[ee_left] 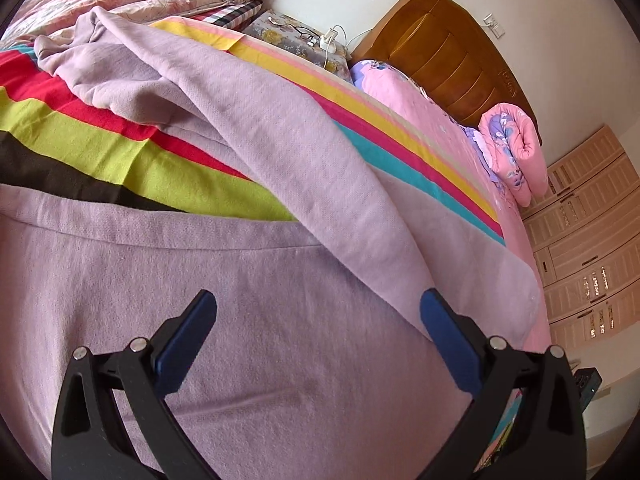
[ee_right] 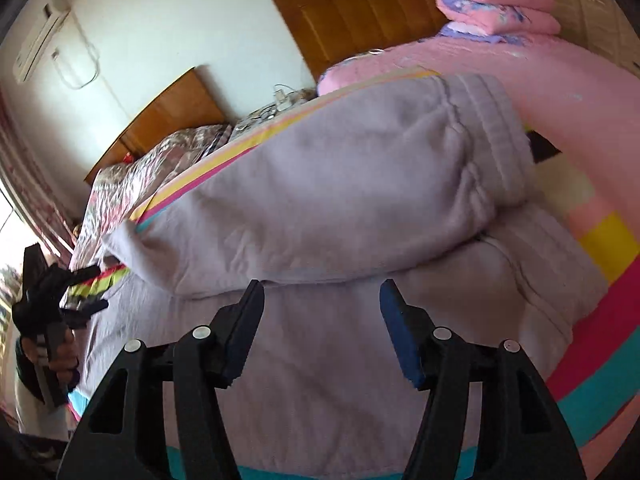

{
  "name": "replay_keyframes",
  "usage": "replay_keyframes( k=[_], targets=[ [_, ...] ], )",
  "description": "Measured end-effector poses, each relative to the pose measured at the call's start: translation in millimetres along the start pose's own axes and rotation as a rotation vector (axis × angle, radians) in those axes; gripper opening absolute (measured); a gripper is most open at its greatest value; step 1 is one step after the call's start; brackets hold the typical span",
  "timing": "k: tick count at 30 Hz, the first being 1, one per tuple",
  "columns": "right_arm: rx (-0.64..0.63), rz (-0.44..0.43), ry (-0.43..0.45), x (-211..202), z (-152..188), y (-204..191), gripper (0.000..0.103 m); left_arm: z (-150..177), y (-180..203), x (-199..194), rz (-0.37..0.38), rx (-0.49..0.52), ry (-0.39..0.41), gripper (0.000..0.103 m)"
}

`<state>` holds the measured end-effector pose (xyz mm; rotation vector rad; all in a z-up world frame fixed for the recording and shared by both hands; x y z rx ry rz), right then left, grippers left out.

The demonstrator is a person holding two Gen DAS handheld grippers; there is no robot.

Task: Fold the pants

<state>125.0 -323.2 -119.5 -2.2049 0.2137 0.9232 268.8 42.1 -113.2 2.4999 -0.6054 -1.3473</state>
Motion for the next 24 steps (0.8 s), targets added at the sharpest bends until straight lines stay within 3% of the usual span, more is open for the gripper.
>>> replay_keyframes(
  k=[3, 7, 9, 11, 13, 16, 24],
  targets=[
    [0.115, 0.047, -0.006, 13.4, -23.0, 26.8, 0.058, 1.6, -4.0, -5.7, -0.002, 0.001, 0.018, 0.101],
    [0.226, 0.005, 0.007, 27.1, -47.1, 33.6, 0.053, 4.7, -10.8, -12.1, 0.002, 0.005, 0.031, 0.101],
    [0.281, 0.0, 0.01, 36.1, -55.8, 36.7, 0.043, 5.6, -13.4, -13.6, 0.009, 0.002, 0.037, 0.101],
    [0.295, 0.008, 0.023, 40.0, -58.8, 38.9, 0.021, 3.1, -17.2, -11.2, 0.022, -0.009, 0.035, 0.098],
    [0.301, -0.013, 0.038, 38.9, -59.0, 40.9, 0.016, 0.4, -23.3, -9.2, 0.035, -0.034, 0.024, 0.091],
    [0.291, -0.026, 0.053, 37.1, -59.3, 41.7, 0.015, -9.4, -32.3, -6.6, 0.086, -0.108, 0.021, 0.075],
    [0.295, -0.045, 0.048, 32.3, -52.8, 55.8, 0.015, -52.1, -53.4, 1.0, 0.071, -0.217, 0.084, 0.064]
  ],
)
Point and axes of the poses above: each gripper's, at about its wrist camera, not at the fingertips, and x roughly the way its jaws point, y to its right, z to its underside, the point moved 7 cm from there along x, roughly the way its jaws point, and after that the axes turned 15 degrees about x, right-handed, at the moved point
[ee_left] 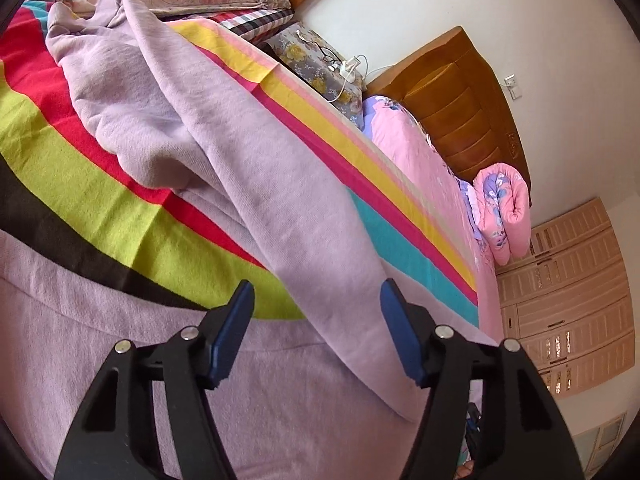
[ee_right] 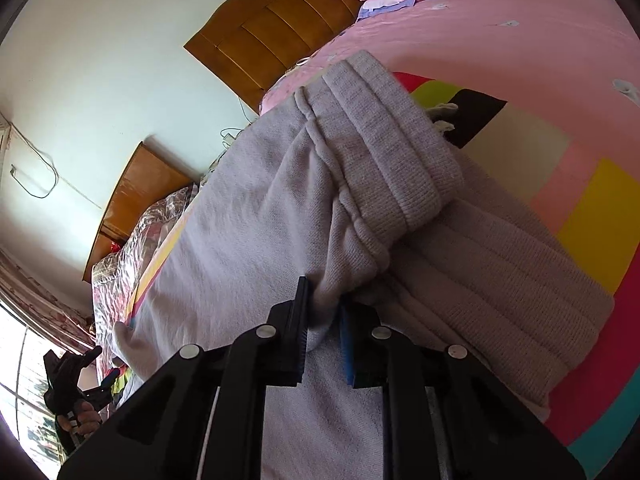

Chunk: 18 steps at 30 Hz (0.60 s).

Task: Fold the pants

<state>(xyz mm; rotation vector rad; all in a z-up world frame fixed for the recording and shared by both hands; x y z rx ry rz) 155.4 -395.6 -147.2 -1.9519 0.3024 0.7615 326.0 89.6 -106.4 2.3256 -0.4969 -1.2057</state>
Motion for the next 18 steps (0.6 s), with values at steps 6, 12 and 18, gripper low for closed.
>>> replay_keyframes(
  k=[6, 12, 18],
  targets=[
    [0.001, -0.011, -0.006, -0.2, -0.5, 5.4, 0.016, -20.3, -14.3, 16.8, -0.016, -0.039, -0.004, 0.059],
    [-0.016, -0.01, -0.002, -6.9, 1.0, 2.7, 0.015, -25.5, -18.1, 31.2, -0.05, 0.013, -0.028, 0.009],
    [-0.105, -0.059, 0.036, -35.9, -19.1, -33.2, 0.013, -28.2, 36.1, -72.2, -0.071, 0.168, 0.152, 0.005]
  ],
)
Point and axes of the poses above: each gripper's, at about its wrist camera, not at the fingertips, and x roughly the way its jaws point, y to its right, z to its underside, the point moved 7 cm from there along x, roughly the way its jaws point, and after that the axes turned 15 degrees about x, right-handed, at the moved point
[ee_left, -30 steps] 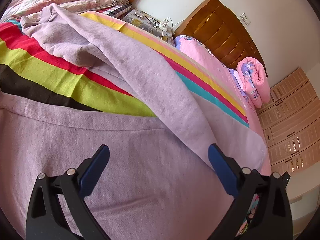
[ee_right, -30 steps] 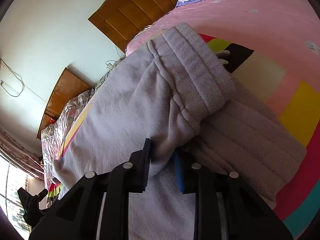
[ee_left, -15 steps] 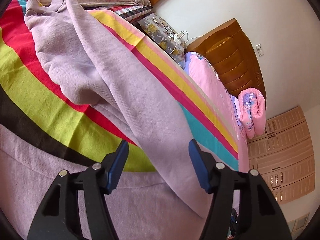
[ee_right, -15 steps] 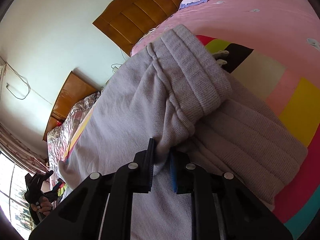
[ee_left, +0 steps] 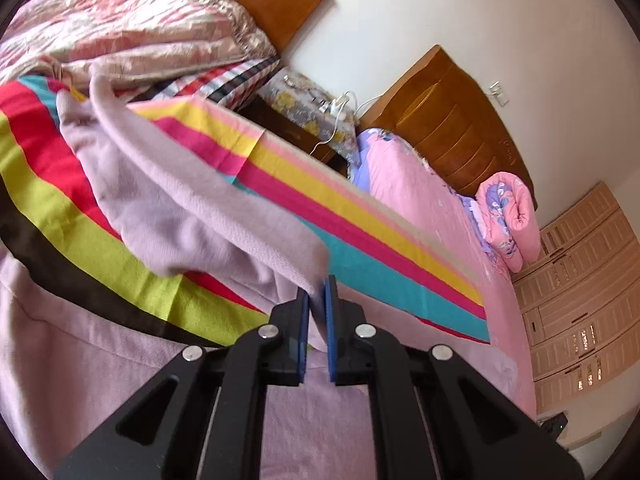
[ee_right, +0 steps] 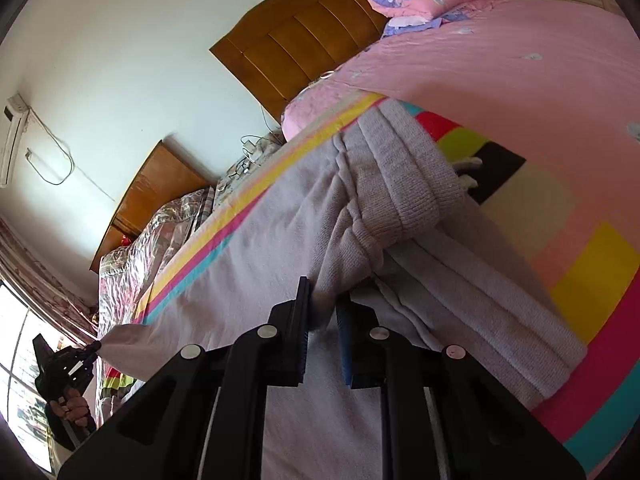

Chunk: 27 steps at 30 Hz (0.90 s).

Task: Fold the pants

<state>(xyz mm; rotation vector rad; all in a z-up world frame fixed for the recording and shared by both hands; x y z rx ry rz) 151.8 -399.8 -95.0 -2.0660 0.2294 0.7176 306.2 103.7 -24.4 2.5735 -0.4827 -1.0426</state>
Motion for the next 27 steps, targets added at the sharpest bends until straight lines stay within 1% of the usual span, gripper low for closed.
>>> replay_keyframes(
  k=[2, 3, 4, 5, 6, 8, 11, 13, 14, 15, 16, 18, 19, 20, 21, 22, 24, 25, 26, 27],
  targets=[
    [-0.058, -0.015, 0.023, -15.0, -12.0, -19.3, 0.012, -3.9, 19.9, -43.7, 0.019, 0.081, 0.055, 0.005],
    [-0.086, -0.023, 0.024, -23.5, -15.4, -26.8, 0.012, 0.2, 28.5, -63.4, 0.008, 0.14, 0.07, 0.005],
    [-0.11, -0.029, 0.023, -32.9, -16.6, -31.2, 0.012, 8.2, 34.1, -79.1, -0.013, 0.193, 0.075, 0.005],
    [-0.13, -0.03, 0.021, -42.8, -15.4, -31.5, 0.012, 22.9, 36.4, -91.8, -0.032, 0.229, 0.063, 0.005],
    [-0.14, -0.027, 0.011, -51.6, -11.6, -28.2, 0.012, 40.6, 33.9, -99.1, -0.04, 0.242, 0.039, 0.005],
    [-0.129, -0.016, -0.029, -64.3, 4.0, -9.4, 0.012, 86.2, 18.1, -105.1, -0.04, 0.209, -0.029, 0.005],
    [-0.085, 0.059, -0.104, -67.5, 36.3, 39.5, 0.012, 156.7, -9.2, -101.2, -0.013, 0.106, -0.115, 0.005],
    [-0.014, 0.111, -0.155, -60.0, 54.1, 74.0, 0.012, 191.8, -21.6, -85.4, -0.027, 0.066, -0.179, 0.005],
    [0.011, 0.112, -0.168, -56.7, 60.0, 84.5, 0.012, 201.9, -24.8, -78.3, -0.05, 0.074, -0.202, 0.005],
    [0.025, 0.096, -0.167, -55.5, 61.2, 87.9, 0.012, 207.0, -28.8, -70.4, -0.079, 0.096, -0.226, 0.006],
    [0.029, 0.093, -0.162, -55.8, 59.8, 87.3, 0.012, 209.1, -29.7, -65.7, -0.085, 0.107, -0.243, 0.006],
    [0.016, 0.092, -0.156, -58.6, 56.6, 81.3, 0.015, 203.7, -28.6, -65.2, -0.068, 0.097, -0.238, 0.009],
    [0.004, 0.093, -0.154, -60.2, 55.9, 79.0, 0.018, 198.7, -26.4, -65.3, -0.058, 0.096, -0.228, 0.018],
    [-0.005, 0.093, -0.156, -61.6, 57.1, 77.2, 0.022, 195.0, -22.8, -65.3, -0.054, 0.1, -0.218, 0.024],
    [-0.007, 0.088, -0.156, -62.5, 58.0, 77.5, 0.023, 193.1, -22.0, -65.2, -0.057, 0.101, -0.211, 0.032],
    [0.0, 0.085, -0.157, -62.4, 58.8, 79.0, 0.023, 193.4, -22.2, -63.9, -0.057, 0.095, -0.213, 0.036],
    [0.018, 0.076, -0.158, -60.8, 61.3, 82.2, 0.023, 198.7, -26.2, -56.2, -0.045, 0.063, -0.236, 0.036],
    [0.02, 0.072, -0.155, -60.5, 61.5, 83.7, 0.023, 201.2, -27.8, -53.2, -0.04, 0.048, -0.24, 0.034],
    [0.02, 0.07, -0.15, -60.5, 61.2, 82.4, 0.022, 200.0, -28.7, -53.4, -0.047, 0.049, -0.225, 0.033],
    [0.018, 0.07, -0.146, -60.0, 60.4, 82.2, 0.022, 200.3, -29.2, -53.8, -0.059, 0.055, -0.227, 0.023]
  ],
)
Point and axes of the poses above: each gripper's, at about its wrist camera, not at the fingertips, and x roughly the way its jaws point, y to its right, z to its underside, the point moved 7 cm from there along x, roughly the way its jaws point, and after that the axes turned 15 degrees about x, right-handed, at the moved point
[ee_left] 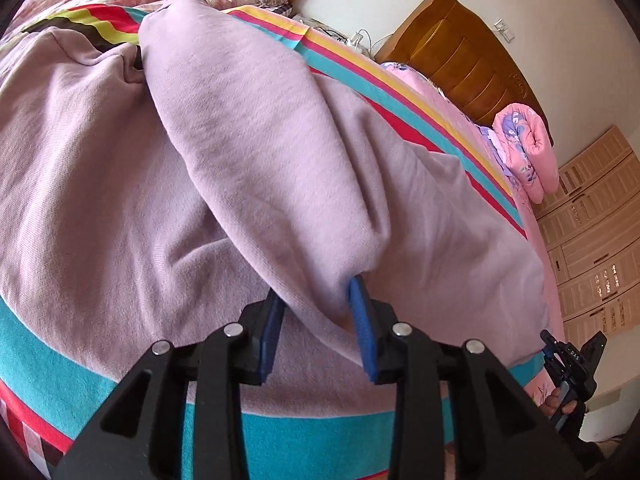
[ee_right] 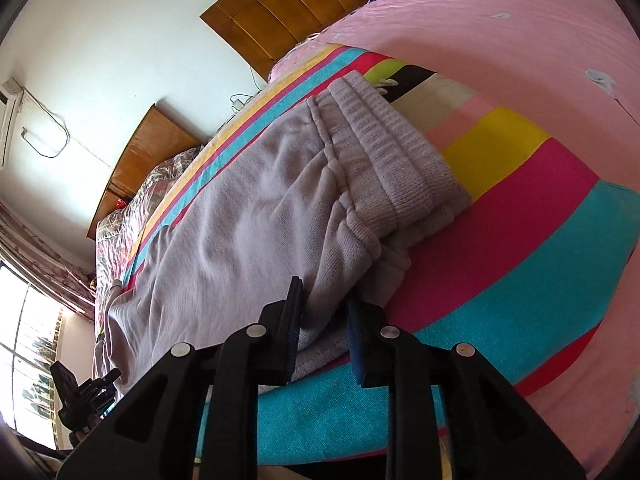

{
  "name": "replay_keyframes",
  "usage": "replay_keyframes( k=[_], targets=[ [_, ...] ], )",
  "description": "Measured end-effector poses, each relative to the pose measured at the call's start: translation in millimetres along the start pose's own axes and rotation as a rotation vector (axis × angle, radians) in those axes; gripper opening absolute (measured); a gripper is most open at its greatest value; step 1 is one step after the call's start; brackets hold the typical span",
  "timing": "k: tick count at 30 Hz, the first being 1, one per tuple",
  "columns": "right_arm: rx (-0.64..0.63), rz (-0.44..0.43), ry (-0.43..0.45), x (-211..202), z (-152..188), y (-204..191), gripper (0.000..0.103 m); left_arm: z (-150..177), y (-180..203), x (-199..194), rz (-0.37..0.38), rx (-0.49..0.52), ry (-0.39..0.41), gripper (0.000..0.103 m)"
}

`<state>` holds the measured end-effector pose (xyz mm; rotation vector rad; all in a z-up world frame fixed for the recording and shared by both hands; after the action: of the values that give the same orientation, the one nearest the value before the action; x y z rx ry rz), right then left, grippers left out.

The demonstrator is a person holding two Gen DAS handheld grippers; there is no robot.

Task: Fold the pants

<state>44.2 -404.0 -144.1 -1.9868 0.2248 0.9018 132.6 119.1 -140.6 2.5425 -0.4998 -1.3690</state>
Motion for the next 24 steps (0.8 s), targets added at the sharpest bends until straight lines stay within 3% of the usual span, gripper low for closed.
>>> replay_keyframes(
  k=[1, 3, 6, 10, 18, 21, 24],
  targets=[
    [-0.005, 0.002, 0.003, -0.2, -0.6, -0.9, 0.022, 0.0, -1.5, -0.6, 0.002, 0.001, 0.002, 0.015],
    [-0.029, 0.015, 0.016, 0.0, -1.1, -2.9, 0.019, -0.2, 0.5, -5.6, -0.003, 0.007, 0.019, 0.012],
    [-0.062, 0.033, 0.028, -0.2, -0.7, -8.1, 0.015, -7.6, 10.8, -21.4, -0.031, 0.05, 0.062, 0.01],
    [-0.087, -0.013, 0.078, -16.2, -9.6, -23.6, 0.013, -21.1, 29.8, -50.4, -0.036, 0.093, 0.107, 0.01],
    [-0.032, 0.035, 0.018, 1.6, -5.6, 3.3, 0.011, 22.3, 0.3, -15.0, -0.068, 0.017, -0.042, 0.011],
    [-0.05, 0.049, 0.009, -0.1, -7.0, 0.9, 0.015, 19.3, 0.1, -17.3, -0.075, 0.039, -0.042, 0.015],
    [-0.044, 0.049, 0.016, -4.9, -7.2, -0.3, 0.026, 16.5, -3.2, -20.3, -0.084, 0.044, -0.043, 0.034]
  ],
)
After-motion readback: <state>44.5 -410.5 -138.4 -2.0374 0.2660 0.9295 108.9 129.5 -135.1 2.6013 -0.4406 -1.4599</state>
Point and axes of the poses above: each gripper's, at about its wrist camera, not at the fingertips, and x roughly the way its jaws point, y to its right, z to its underside, the point moved 7 cm from there along x, roughly the way its jaws point, and after that the axes turned 15 degrees about x, right-handed, at the moved point
